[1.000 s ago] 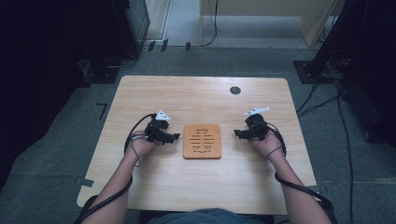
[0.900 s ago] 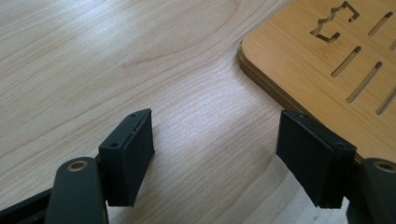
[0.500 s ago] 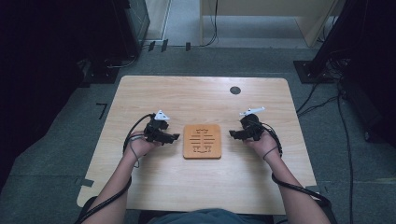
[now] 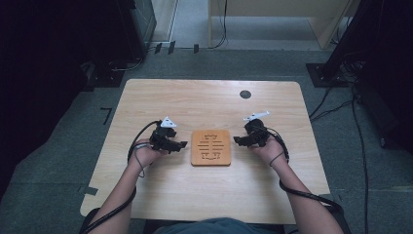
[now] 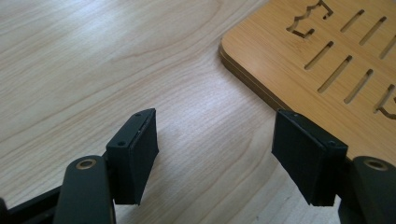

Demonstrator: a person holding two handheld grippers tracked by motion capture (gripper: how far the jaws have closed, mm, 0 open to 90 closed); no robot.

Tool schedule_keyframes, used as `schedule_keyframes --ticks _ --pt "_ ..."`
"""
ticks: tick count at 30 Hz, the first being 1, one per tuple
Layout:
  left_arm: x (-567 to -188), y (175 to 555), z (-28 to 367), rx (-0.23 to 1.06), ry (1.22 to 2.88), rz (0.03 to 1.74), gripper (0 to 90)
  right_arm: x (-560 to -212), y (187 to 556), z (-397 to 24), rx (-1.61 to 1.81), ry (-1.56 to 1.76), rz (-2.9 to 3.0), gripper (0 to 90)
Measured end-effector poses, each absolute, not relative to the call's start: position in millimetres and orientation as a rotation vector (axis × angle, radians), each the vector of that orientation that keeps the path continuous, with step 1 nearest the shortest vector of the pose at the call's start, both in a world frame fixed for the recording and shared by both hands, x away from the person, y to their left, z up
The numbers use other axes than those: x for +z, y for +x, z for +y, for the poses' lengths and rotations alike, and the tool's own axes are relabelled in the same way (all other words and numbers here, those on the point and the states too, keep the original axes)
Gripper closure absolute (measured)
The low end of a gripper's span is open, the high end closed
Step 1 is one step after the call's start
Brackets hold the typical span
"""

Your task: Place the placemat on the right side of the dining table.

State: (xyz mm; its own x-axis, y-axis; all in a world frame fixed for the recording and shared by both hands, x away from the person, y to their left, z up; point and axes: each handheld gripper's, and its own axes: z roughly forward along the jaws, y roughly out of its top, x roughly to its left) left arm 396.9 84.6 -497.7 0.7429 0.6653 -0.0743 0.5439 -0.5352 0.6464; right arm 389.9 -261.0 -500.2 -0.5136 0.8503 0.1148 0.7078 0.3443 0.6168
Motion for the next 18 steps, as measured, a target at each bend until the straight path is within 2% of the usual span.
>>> schedule_keyframes --ticks 18 --pt "-494 394 80 0.208 2.266 0.904 29.1 -499 386 -243 0.931 1.391 2.399 30.8"
